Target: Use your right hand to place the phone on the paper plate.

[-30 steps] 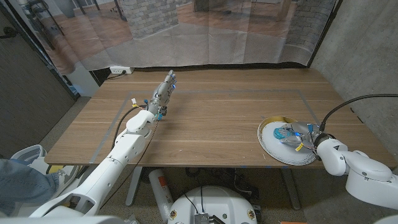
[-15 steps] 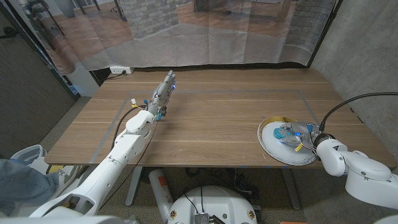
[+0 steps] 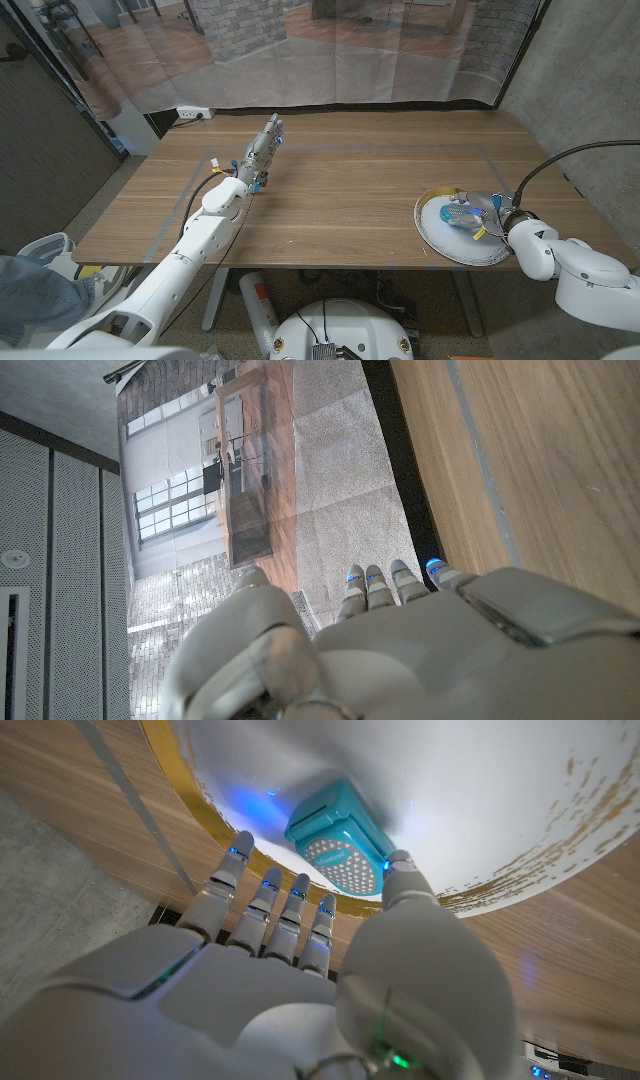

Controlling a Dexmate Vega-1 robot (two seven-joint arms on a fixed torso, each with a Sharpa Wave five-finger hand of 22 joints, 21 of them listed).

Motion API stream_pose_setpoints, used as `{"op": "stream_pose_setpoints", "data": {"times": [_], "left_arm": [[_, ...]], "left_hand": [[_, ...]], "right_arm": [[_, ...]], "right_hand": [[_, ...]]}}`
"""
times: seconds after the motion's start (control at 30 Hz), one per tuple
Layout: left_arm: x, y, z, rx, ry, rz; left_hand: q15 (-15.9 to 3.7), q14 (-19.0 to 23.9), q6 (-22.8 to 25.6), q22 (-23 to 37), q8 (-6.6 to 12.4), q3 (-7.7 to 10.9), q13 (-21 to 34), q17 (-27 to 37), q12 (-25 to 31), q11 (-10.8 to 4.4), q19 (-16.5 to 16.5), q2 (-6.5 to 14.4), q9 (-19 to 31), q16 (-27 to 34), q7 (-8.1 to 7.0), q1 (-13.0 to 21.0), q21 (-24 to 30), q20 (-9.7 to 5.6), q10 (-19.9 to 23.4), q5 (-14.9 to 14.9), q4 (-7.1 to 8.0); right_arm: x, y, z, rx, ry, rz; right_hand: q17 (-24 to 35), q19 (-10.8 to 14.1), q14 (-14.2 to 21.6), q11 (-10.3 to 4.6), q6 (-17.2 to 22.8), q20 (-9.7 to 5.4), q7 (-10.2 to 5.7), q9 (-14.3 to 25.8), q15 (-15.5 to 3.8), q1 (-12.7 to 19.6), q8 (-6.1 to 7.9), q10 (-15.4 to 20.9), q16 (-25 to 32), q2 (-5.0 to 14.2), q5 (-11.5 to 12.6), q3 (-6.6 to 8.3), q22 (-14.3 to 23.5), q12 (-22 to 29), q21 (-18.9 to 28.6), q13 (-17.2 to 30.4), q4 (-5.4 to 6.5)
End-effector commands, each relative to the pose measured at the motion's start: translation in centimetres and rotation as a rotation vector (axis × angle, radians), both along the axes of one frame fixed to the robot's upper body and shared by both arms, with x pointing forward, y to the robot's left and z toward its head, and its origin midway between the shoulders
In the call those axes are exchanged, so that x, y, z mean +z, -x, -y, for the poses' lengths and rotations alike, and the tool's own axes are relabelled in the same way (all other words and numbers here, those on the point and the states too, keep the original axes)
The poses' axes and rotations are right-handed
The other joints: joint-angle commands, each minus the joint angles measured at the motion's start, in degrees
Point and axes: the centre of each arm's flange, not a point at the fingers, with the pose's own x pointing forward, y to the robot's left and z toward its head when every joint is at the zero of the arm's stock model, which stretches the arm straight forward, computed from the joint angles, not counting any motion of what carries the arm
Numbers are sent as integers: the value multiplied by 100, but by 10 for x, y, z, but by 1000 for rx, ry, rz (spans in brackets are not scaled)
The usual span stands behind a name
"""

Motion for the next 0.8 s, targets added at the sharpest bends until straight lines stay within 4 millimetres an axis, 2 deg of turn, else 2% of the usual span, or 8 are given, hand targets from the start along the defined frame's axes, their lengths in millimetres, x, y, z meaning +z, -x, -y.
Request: {"op": "stream_pose_setpoints", "data": {"times": [0.03, 0.37, 0.47, 0.8], "left_arm": [[3, -2, -1, -1, -5, 2], [2, -6, 3, -11, -8, -7], [2, -7, 4, -13, -8, -7], [3, -8, 6, -15, -4, -9]], "left_hand": [[2, 31, 26, 25, -2, -10, 29, 16, 0, -11, -32, 50, 19, 13, -5, 31, 12, 26, 4, -6, 8], [5, 33, 28, 25, -3, -15, 29, 16, -5, -25, -34, 55, 20, 13, -3, 33, 11, 26, -5, -8, 9], [4, 36, 26, 25, -4, -16, 29, 16, -7, -20, -38, 56, 20, 14, -7, 33, 10, 28, -8, -8, 9], [7, 35, 20, 25, -8, -22, 30, 16, -4, -18, -36, 60, 20, 13, -3, 35, 12, 27, 0, -9, 9]], "right_arm": [[16, 12, -5, 10, 7, 48], [29, 14, -9, 13, 20, 84], [32, 14, -8, 7, 9, 115], [39, 12, -4, 28, -12, 181]], "right_hand": [[11, 30, 7, 3, 14, 10, 10, 11, -30, -59, 56, 4, 34, -5, 63, -30, 6, -6, 14, -7, 8], [2, 53, 50, -4, 90, 3, 8, 1, -61, -100, 108, 54, 57, 4, 82, -39, 8, 5, 30, -22, 26], [-5, 71, 113, -41, 189, -11, -2, -6, -33, -108, 154, 95, 80, 31, 96, -30, 9, 15, 40, -33, 32], [-13, 71, 167, -48, 232, -4, 0, -12, -38, -104, 174, 142, 96, 79, 107, -9, 9, 27, 42, -44, 39]]}}
